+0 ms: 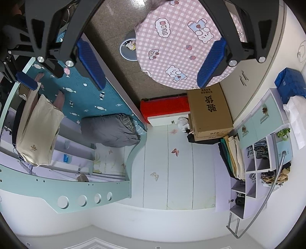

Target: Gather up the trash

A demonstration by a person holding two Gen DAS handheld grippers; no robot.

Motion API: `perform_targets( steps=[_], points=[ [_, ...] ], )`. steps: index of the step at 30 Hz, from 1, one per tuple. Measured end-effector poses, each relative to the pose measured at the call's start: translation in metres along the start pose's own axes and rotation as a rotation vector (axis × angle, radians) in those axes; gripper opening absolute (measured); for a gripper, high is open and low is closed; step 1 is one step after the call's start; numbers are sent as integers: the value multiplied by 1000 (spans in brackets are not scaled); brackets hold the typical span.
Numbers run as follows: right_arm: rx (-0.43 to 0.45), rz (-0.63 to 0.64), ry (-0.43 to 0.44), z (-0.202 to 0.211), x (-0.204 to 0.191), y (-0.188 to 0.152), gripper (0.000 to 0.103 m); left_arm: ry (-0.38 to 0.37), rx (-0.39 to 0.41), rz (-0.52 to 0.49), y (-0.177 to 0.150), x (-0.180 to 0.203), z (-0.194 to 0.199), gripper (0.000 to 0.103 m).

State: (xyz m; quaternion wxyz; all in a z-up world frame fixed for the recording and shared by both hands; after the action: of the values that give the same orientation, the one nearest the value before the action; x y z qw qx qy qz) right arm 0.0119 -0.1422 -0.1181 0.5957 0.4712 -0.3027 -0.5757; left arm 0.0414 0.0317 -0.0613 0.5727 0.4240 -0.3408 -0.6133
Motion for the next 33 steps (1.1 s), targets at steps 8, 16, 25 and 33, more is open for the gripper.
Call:
perform_targets(
  steps=[8, 16, 25, 33],
  points=[
    [-2, 1, 0, -1, 1, 0, 90, -3, 0, 1, 1, -1, -1, 94],
    [-1, -1, 0, 0, 1, 0, 90, -2, -2, 0, 0, 0, 0, 94],
    [-2, -1, -1, 0, 1, 0, 91, -7, -2, -4, 0, 3, 1, 94],
    [-2, -3, 0, 0, 1, 0, 91, -9, -3, -9, -1, 7, 2, 94]
  ],
)
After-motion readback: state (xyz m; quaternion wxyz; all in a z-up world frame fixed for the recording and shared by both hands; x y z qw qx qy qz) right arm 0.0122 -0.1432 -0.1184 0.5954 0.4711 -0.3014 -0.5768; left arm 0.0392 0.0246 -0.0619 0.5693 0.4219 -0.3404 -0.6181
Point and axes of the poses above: each gripper's, at about its wrist camera, not at the fingertips, and z roughly against the way its jaws point, x to its right, y to its top, the point moved 7 cm from there along -z, roughly the way its jaws point, and after that the axes turned 14 degrees about y, right-handed, at the moved point
